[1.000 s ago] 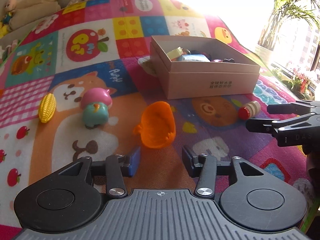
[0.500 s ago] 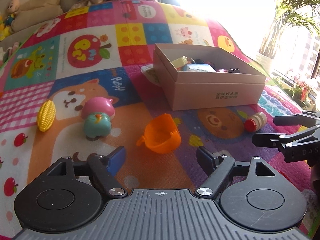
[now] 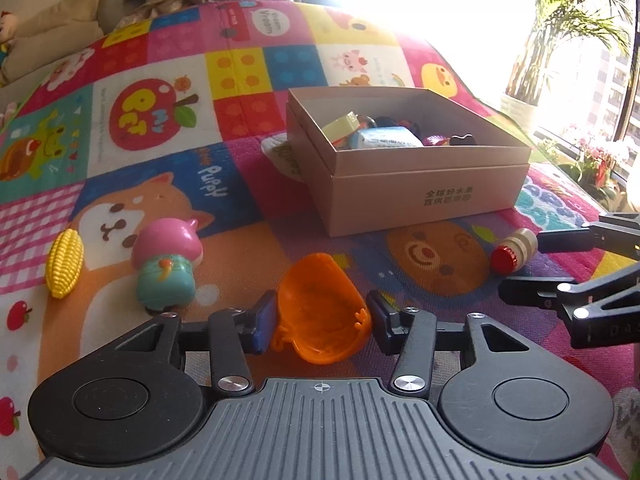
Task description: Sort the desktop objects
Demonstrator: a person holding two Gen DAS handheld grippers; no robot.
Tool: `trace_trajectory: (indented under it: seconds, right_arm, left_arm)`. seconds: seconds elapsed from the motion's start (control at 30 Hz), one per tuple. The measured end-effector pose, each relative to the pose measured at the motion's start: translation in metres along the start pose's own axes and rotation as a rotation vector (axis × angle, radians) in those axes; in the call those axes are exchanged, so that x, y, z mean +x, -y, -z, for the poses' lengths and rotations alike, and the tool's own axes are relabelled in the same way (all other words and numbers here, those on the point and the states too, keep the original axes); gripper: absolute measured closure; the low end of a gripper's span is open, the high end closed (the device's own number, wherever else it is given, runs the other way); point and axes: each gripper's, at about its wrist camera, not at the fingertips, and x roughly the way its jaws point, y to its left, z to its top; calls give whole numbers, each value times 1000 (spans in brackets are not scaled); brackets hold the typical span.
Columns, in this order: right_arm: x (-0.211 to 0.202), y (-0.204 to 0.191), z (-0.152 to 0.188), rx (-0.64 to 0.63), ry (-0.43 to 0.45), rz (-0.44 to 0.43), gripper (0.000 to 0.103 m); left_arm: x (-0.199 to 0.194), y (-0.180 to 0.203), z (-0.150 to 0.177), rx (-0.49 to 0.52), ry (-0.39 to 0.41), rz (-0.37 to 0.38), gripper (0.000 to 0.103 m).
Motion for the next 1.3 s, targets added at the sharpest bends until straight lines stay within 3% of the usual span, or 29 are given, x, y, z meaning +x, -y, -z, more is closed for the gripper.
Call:
trace_trajectory:
  seconds: [0.13, 0.2, 0.4, 0.6, 0.8, 0.87, 0.97, 1.03, 1.17, 1.3]
  right_arm:
    - [13, 5, -8, 25, -37, 34, 41]
    - [14, 5, -11, 14, -39, 40, 57]
    - [-14, 6, -19, 18, -47, -17, 60]
    - [-87, 14, -59, -5, 108, -38, 60]
    - [-134, 24, -120, -49, 299, -7, 60]
    - [-131, 25, -140, -64, 331, 17, 60]
    - [-111, 34, -170, -46, 331, 24, 60]
    - [-90, 44, -190, -4, 314, 23, 60]
    - [-40, 62, -216, 76, 255, 33, 60]
    - [-7, 65, -208, 88, 214, 65, 57]
  left_arm:
    - [-16, 4, 8, 2, -1, 8, 50]
    - [-27, 7, 12, 4, -1, 23, 50]
    - [-60, 16, 6, 44, 54, 46, 50]
    - [-85, 35, -40, 124, 196, 38, 50]
    - [-55, 60, -105, 204, 268, 9, 50]
    - [-37, 61, -126, 173, 284, 21, 50]
    - [-9, 57, -145, 110, 244, 41, 49]
    - [5, 49, -145, 64, 208, 41, 40]
    - [8, 25, -116, 1, 190, 30, 27]
    - [0, -1, -78, -29, 165, -20, 20]
